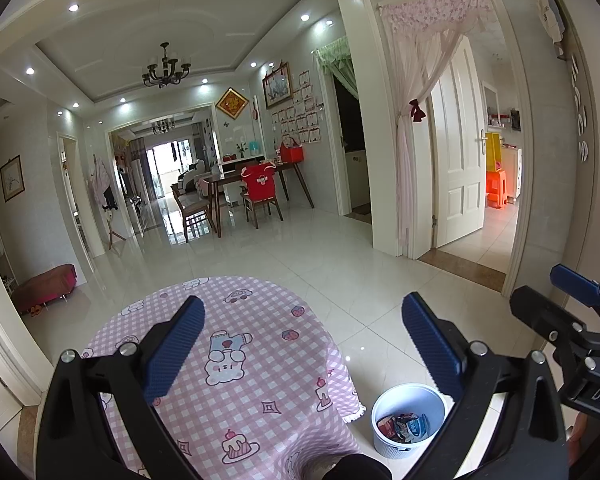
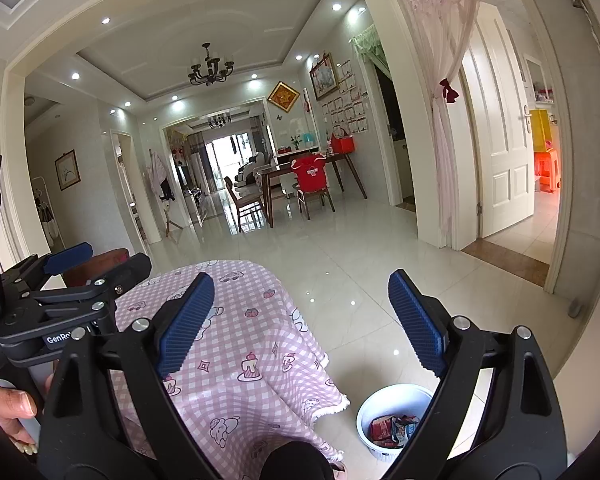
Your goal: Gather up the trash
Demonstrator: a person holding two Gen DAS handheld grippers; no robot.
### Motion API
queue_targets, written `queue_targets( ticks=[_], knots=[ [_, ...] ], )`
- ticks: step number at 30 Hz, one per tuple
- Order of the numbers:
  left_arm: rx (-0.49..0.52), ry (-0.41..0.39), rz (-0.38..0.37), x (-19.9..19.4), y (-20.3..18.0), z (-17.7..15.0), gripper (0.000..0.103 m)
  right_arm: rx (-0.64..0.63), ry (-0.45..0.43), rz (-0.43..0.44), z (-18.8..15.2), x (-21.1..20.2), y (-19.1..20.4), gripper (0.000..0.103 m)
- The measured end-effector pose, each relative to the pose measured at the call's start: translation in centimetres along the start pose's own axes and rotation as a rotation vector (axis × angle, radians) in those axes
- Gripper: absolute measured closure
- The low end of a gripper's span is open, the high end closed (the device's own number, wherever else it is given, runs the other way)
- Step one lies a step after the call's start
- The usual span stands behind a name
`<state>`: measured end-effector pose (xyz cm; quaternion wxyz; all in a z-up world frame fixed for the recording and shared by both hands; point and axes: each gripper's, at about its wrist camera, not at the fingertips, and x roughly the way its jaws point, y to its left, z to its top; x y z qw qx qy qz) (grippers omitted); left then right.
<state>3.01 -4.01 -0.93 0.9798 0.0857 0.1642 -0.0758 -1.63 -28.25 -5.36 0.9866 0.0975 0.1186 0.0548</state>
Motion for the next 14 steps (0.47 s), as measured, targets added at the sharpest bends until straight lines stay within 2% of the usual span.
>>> queue_targets(
  ticks=[14],
  knots=[
    [-0.021, 0.068, -0.017, 2.1, 3.5, -3.1, 0.006, -0.011, 0.055, -0.011, -2.2, 2.7, 3.6, 0.016]
  ],
)
